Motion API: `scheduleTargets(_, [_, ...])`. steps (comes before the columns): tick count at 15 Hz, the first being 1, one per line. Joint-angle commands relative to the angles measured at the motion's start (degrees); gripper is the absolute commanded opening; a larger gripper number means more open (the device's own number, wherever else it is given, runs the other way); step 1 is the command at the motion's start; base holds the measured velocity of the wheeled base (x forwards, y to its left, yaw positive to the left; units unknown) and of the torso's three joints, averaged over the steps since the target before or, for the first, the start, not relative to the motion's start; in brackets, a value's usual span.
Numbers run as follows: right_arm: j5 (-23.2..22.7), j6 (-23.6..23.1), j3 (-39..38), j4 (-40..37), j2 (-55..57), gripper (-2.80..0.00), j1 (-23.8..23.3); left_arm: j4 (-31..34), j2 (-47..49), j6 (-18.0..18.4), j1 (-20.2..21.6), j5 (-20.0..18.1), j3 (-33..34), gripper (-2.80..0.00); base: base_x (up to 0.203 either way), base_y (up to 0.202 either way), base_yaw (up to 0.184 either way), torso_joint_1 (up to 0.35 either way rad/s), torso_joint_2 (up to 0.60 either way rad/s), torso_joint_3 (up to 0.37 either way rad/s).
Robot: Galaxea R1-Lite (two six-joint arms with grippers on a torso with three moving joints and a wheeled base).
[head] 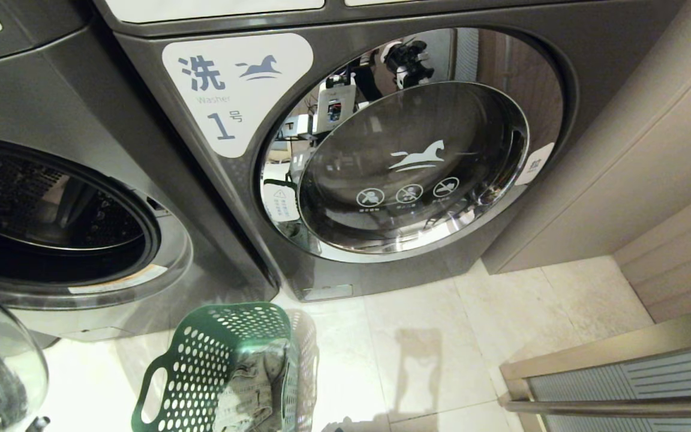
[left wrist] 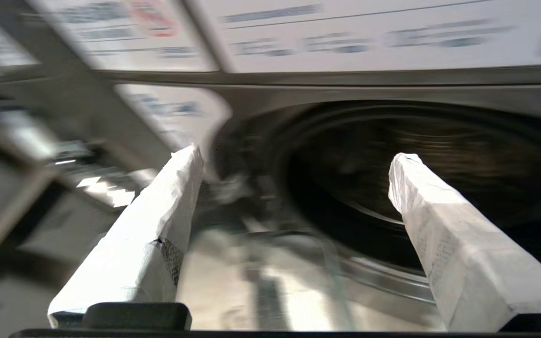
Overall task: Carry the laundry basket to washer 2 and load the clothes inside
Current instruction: Open the lid of the washing machine
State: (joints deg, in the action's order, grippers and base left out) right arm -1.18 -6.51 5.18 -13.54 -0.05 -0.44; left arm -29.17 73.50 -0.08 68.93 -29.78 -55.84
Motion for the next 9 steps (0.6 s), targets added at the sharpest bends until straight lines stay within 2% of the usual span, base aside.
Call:
scheduleTargets(1, [0.0, -0.1, 0.0, -0.1, 0.0, -2.80, 0.0, -0.2, 0.6, 2.6, -0.4, 3.8, -0.1, 0.00, 0.000, 0.000, 0.000, 0.000, 0.00, 0.000])
scheduleTargets(3, [0.0, 0.0, 0.0, -0.1, 0.0, -2.80, 0.0, 0.0, 0.4, 4.8, -0.4, 3.8, 0.2, 0.00, 0.000, 0.000, 0.000, 0.000, 0.00, 0.000])
scheduleTargets(9, [0.0, 0.0, 0.0, -0.1, 0.0, -2.80, 0.0, 2.6, 1.0, 4.6, -1.3, 3.7, 1.5, 0.00, 0.000, 0.000, 0.000, 0.000, 0.00, 0.000])
